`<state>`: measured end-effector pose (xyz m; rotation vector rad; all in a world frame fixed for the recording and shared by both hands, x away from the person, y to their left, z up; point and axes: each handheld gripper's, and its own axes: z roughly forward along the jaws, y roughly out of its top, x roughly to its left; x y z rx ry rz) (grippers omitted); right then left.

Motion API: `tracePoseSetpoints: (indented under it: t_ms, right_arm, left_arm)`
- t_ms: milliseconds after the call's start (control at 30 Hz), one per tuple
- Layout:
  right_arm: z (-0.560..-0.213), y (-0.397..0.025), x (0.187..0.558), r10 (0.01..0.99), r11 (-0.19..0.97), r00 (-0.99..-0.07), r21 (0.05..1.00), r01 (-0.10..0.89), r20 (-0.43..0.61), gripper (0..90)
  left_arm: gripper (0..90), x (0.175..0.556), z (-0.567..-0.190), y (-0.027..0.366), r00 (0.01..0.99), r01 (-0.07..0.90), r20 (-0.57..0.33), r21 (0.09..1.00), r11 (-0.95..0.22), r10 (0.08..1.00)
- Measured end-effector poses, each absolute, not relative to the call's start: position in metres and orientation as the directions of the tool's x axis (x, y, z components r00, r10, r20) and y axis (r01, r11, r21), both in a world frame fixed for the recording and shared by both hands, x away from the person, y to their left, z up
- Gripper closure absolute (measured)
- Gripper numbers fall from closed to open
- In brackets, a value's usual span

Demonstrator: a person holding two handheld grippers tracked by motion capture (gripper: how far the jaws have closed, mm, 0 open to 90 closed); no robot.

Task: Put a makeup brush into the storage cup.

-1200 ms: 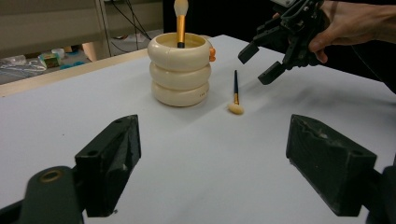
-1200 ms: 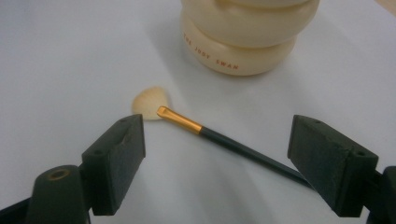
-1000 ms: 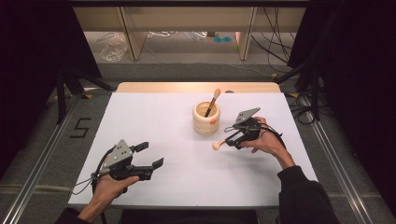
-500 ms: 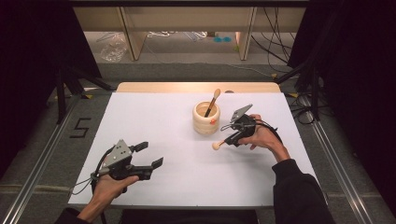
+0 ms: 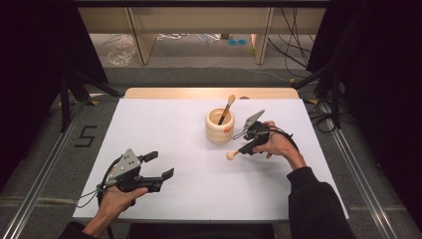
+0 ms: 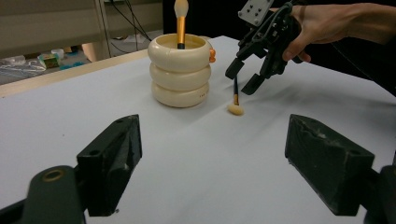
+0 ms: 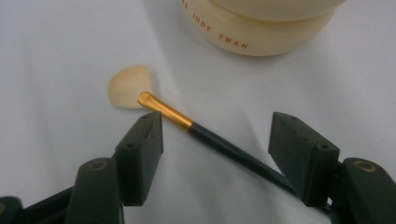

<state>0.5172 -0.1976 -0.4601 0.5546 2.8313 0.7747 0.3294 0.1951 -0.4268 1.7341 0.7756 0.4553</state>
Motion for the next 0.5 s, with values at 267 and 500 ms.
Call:
tracePoseSetpoints:
  t_ms: [267, 500]
  right_arm:
    - [-0.4636, -0.1991, 0.5186, 0.384, 0.816, -0.922, 0.484, 0.316, -0.044, 38.8]
    - [-0.4646, -0.1998, 0.52, 0.387, 0.817, -0.921, 0.479, 0.321, -0.043, 40.8]
  left_arm:
    - [18.8, 0.3295, -0.4268, 0.1951, 0.71, 0.269, -0.084, 0.95, -0.16, 0.699]
    - [18.9, 0.329, -0.4268, 0.1945, 0.707, 0.276, -0.093, 0.949, -0.152, 0.701]
